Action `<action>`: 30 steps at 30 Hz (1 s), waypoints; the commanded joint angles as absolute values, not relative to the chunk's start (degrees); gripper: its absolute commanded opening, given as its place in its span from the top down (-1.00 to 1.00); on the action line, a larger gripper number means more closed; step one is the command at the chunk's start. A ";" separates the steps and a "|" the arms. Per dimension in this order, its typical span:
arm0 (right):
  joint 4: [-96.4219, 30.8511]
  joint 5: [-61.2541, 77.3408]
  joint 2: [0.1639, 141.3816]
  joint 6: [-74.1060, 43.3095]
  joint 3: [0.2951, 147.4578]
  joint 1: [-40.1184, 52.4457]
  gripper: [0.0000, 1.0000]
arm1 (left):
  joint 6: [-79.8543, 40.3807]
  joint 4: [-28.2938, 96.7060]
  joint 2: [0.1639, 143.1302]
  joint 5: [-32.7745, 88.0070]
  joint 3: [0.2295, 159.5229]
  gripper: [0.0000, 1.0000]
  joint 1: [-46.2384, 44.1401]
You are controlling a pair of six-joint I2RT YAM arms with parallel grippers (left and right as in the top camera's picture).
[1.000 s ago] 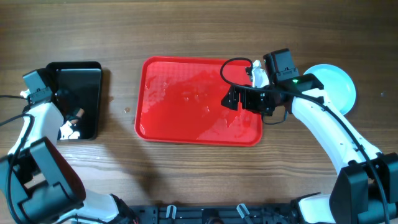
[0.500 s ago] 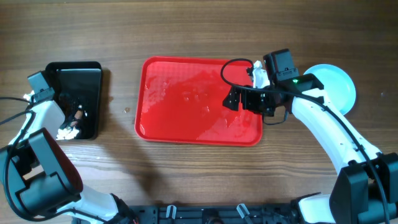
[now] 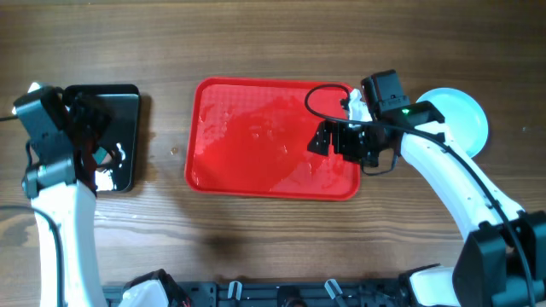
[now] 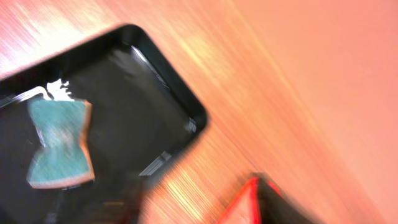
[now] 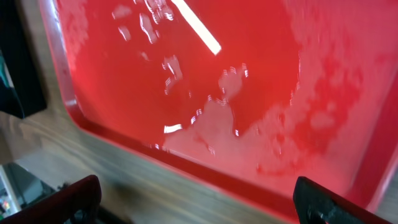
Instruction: Clean dirty plates on tray and stack at the side
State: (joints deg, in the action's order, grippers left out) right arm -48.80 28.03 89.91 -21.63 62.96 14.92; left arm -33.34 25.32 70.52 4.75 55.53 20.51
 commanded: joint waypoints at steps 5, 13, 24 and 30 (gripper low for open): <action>-56.84 27.62 74.24 -21.02 62.39 15.38 -1.00 | -33.93 35.24 64.03 9.85 55.86 -1.00 16.49; -67.18 18.65 59.64 -21.65 62.26 20.23 -0.99 | -33.89 39.99 64.53 9.80 55.86 -1.00 15.59; -75.70 17.74 54.54 -27.51 62.26 22.06 -0.99 | -33.89 40.16 64.62 9.80 55.86 -1.00 15.59; -75.77 17.80 57.04 -27.59 62.26 22.06 -0.99 | -33.89 40.16 64.62 9.80 55.83 -1.00 15.59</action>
